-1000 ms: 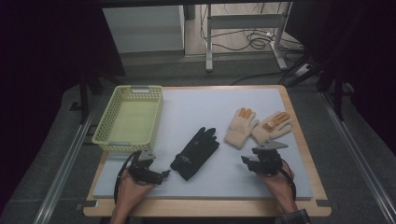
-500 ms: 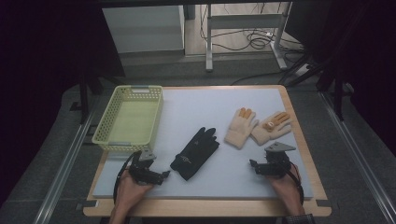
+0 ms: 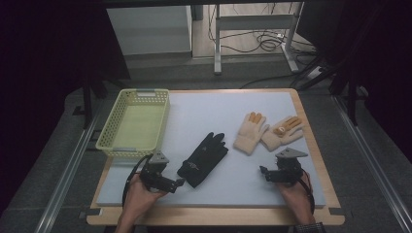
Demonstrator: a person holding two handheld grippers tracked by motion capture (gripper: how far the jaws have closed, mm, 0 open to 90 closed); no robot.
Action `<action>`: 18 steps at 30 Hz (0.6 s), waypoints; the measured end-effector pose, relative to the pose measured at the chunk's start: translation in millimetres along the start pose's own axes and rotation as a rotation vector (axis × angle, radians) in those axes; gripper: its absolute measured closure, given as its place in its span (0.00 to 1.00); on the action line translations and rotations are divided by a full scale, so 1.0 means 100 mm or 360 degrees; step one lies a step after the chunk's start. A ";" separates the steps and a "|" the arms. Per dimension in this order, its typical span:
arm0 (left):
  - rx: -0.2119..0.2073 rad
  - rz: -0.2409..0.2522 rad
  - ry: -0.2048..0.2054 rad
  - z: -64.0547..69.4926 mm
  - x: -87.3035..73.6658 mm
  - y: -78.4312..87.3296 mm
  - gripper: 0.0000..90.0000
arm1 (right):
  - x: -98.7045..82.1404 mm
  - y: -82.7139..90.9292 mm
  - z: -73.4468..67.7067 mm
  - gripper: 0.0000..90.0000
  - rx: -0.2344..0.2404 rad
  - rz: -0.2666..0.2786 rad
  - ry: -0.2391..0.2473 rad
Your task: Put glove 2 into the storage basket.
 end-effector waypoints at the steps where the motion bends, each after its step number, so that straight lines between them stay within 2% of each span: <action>1: 0.0002 -0.0004 -0.0011 0.04 0.05 -0.02 0.00 | 0.00 0.00 0.00 0.20 0.0000 0.0000 0.0000; 3: 0.0013 -0.0011 -0.0035 0.09 0.11 -0.05 0.00 | 0.00 0.00 0.00 0.20 0.0000 0.0001 0.0000; 5: 0.0019 -0.0047 -0.0061 0.18 0.22 -0.17 0.00 | 0.00 0.00 0.00 0.20 0.0000 0.0001 0.0000; 6: 0.0019 -0.0047 -0.0061 0.18 0.22 -0.17 0.00 | 0.00 0.00 0.00 0.20 0.0000 0.0001 0.0000; 8: 0.0047 -0.0091 -0.0097 0.24 0.31 -0.32 0.00 | 0.00 0.00 0.00 0.20 -0.0001 0.0001 0.0000; 11: 0.0065 -0.0109 -0.0104 0.26 0.36 -0.41 0.00 | 0.00 0.00 0.00 0.20 -0.0001 0.0001 0.0001; 13: 0.0081 -0.0137 -0.0116 0.31 0.44 -0.55 0.00 | 0.00 0.00 0.00 0.20 -0.0001 0.0001 0.0001; 14: 0.0081 -0.0137 -0.0116 0.31 0.44 -0.55 0.00 | 0.00 0.00 0.00 0.20 -0.0001 0.0001 0.0001; 16: 0.0133 -0.0191 -0.0133 0.30 0.48 -0.70 0.00 | 0.00 0.00 0.00 0.20 -0.0002 0.0001 0.0002; 18: 0.0151 -0.0205 -0.0130 0.28 0.49 -0.75 0.00 | 0.00 0.00 0.00 0.20 -0.0001 0.0001 0.0002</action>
Point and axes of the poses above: each handheld gripper's, and its own axes: y roughly backward along the jaws, x roughly out of its top, z roughly to its right, the point moved 10 cm from there along -y, roughly forward along the jaws, and after that the axes turned 6 degrees about y, right-handed, at the moved point
